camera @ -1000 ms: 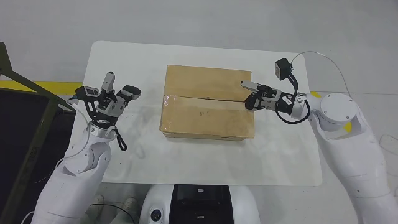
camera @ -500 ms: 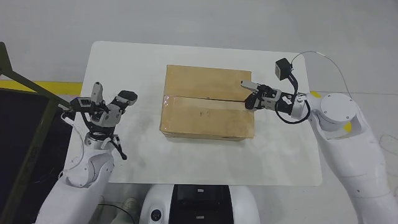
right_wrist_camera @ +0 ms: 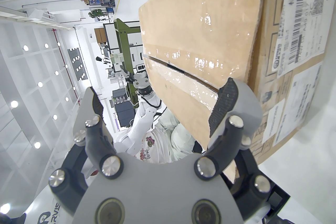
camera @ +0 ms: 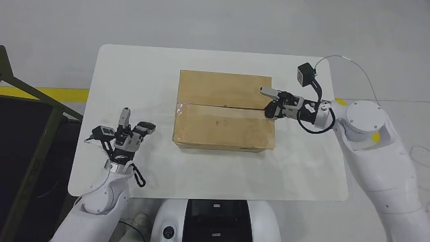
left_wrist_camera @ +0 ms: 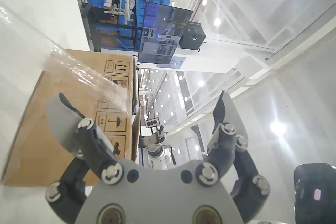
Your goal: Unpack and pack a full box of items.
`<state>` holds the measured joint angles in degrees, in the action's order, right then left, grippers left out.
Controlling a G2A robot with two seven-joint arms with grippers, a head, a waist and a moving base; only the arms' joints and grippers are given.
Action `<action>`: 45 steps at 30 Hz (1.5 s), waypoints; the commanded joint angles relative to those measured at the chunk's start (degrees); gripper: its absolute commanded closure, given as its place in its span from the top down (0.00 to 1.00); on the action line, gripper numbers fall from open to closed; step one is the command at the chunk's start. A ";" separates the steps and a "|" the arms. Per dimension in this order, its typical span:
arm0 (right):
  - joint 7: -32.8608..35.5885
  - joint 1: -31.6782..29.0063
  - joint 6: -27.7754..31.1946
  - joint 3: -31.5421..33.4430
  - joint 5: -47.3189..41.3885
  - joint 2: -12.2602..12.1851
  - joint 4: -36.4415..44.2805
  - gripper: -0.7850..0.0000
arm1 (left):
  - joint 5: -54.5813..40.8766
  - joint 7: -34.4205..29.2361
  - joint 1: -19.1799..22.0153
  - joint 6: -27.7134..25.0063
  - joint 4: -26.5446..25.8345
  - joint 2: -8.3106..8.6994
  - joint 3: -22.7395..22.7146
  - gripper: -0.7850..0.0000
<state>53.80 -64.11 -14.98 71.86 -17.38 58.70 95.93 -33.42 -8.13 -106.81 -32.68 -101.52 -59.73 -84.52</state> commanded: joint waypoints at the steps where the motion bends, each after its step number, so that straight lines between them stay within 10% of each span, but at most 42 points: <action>1: 0.00 0.00 0.00 0.00 0.00 0.00 0.00 1.00 | 0.64 1.17 0.75 1.24 0.72 -0.30 1.00 1.00; 26: 0.00 0.00 0.00 0.00 0.00 0.00 0.00 1.00 | 1.30 7.30 10.11 5.40 10.25 -3.50 5.51 1.00; 45: 0.00 0.00 0.00 0.00 0.00 0.00 0.00 1.00 | 0.91 8.55 13.08 7.25 13.72 -5.19 5.05 0.67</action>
<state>53.80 -64.11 -14.98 71.86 -17.38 58.70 95.93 -32.42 0.47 -93.71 -25.44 -87.91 -64.84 -79.43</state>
